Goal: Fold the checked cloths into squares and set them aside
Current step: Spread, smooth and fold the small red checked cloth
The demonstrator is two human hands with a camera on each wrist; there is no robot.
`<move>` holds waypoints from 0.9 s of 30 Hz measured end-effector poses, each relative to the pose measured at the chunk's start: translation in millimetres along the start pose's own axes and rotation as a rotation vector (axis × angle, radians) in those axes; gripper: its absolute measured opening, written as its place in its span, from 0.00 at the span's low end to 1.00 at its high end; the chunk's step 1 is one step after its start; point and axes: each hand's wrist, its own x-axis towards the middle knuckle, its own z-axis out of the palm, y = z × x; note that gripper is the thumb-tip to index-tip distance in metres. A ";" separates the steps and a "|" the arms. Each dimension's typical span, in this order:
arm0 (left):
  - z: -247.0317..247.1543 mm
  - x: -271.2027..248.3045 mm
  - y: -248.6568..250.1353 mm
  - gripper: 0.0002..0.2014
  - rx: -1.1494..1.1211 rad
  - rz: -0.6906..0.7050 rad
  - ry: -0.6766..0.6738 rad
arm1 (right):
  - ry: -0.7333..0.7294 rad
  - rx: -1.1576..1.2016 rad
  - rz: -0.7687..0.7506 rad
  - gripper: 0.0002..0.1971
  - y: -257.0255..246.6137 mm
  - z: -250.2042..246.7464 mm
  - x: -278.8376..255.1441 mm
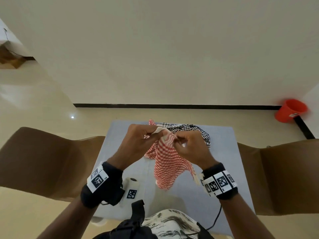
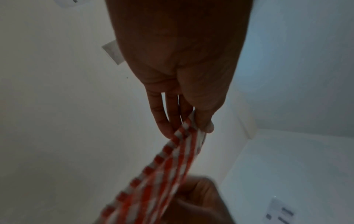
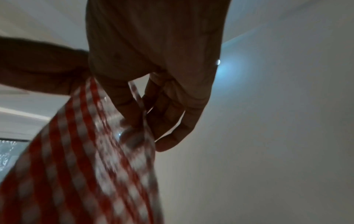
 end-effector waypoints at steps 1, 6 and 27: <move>-1.4 -0.9 2.5 0.14 -0.031 -0.007 0.010 | -0.014 -0.019 0.019 0.07 2.2 5.5 -4.7; -29.1 -4.4 4.7 0.11 -0.283 -0.096 0.102 | -0.048 -0.128 0.187 0.24 23.4 39.6 -34.3; -138.3 -19.4 -155.7 0.12 0.247 -0.300 -0.552 | -0.149 -0.150 0.808 0.09 -23.0 -56.1 -74.6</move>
